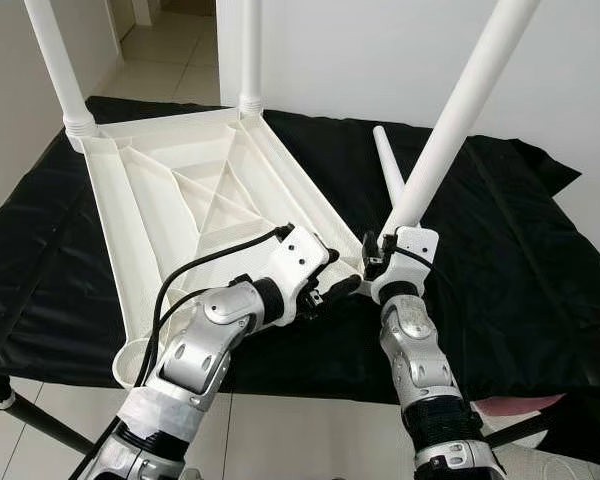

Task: Building children table

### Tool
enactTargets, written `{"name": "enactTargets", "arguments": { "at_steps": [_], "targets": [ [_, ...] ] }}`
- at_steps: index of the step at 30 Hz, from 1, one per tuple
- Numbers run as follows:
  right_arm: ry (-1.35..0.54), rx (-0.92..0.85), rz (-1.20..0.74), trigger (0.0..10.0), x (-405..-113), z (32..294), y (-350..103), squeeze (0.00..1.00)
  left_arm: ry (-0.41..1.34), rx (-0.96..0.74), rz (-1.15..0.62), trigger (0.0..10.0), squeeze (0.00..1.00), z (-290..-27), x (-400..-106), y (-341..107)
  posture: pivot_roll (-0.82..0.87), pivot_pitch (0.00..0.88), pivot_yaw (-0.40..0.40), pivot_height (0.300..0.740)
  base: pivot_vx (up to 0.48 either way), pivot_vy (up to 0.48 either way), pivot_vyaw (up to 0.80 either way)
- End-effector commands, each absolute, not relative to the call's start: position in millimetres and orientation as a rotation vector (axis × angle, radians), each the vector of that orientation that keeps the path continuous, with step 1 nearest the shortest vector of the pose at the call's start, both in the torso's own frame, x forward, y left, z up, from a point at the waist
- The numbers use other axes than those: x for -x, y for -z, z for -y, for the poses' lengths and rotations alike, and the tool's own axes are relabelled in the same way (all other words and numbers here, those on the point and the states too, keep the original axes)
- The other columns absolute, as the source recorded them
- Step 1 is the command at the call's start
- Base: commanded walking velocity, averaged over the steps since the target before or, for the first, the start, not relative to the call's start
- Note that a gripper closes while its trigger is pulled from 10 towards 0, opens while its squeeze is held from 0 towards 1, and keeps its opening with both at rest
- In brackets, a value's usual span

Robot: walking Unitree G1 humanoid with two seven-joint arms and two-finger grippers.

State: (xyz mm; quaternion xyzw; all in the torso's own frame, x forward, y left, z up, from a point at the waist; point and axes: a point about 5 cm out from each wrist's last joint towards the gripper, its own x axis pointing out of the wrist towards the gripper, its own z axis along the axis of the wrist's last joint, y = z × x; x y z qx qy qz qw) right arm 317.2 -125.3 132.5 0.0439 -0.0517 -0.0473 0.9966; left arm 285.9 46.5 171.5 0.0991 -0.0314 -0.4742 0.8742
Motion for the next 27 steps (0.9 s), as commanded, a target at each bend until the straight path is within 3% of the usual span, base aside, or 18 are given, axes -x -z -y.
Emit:
{"name": "enactTargets", "arguments": {
  "at_steps": [1, 6, 8, 9, 10, 11, 16, 17, 27],
  "targets": [
    [0.121, -0.065, 0.071, 10.0, -313, 129, -127, 0.0, 0.926, -0.215, 0.067, 10.0, 0.0, -50, -291, -171, 0.01, 0.018, -0.074, 0.74, 0.0, 0.0, 0.0],
    [0.092, -0.082, 0.054, 10.0, -312, 124, -127, 0.0, 0.912, -0.224, 0.064, 10.0, 0.0, -54, -294, -171, 0.02, 0.016, -0.073, 0.74, 0.0, 0.0, 0.0],
    [0.094, -0.083, 0.051, 10.0, -312, 125, -127, 0.05, 0.91, -0.227, 0.064, 10.0, 0.0, -55, -294, -171, 0.02, 0.014, -0.074, 0.74, 0.0, 0.0, 0.0],
    [0.097, -0.079, 0.051, 10.0, -312, 125, -127, 0.41, 0.909, -0.229, 0.064, 10.0, 0.0, -56, -294, -171, 0.02, 0.013, -0.074, 0.74, 0.0, 0.0, 0.0],
    [0.097, -0.079, 0.051, 10.0, -312, 125, -127, 0.41, 0.909, -0.229, 0.064, 10.0, 0.0, -56, -294, -171, 0.02, 0.013, -0.074, 0.74, 0.0, 0.0, 0.0],
    [0.088, -0.079, 0.055, 10.0, -311, 125, -129, 1.0, 0.907, -0.231, 0.065, 10.0, 0.0, -57, -294, -171, 0.02, 0.01, -0.074, 0.74, 0.0, 0.0, 0.0],
    [0.055, -0.028, 0.062, 10.0, -315, 129, -132, 1.0, 0.903, -0.233, 0.068, 10.0, 0.0, -57, -295, -172, 0.02, 0.001, -0.077, 0.74, 0.0, 0.0, 0.0],
    [0.032, -0.01, 0.056, 10.0, -318, 131, -131, 0.0, 0.902, -0.23, 0.072, 10.0, 0.0, -56, -296, -173, 0.03, 0.0, -0.079, 0.74, 0.0, 0.0, 0.0],
    [-0.112, 0.021, 0.036, 10.0, -330, 136, -132, 0.0, 0.911, -0.217, 0.082, 10.0, 0.0, -50, -295, -174, 0.03, 0.0, -0.082, 0.74, 0.0, 0.0, 0.0]
  ]
}}
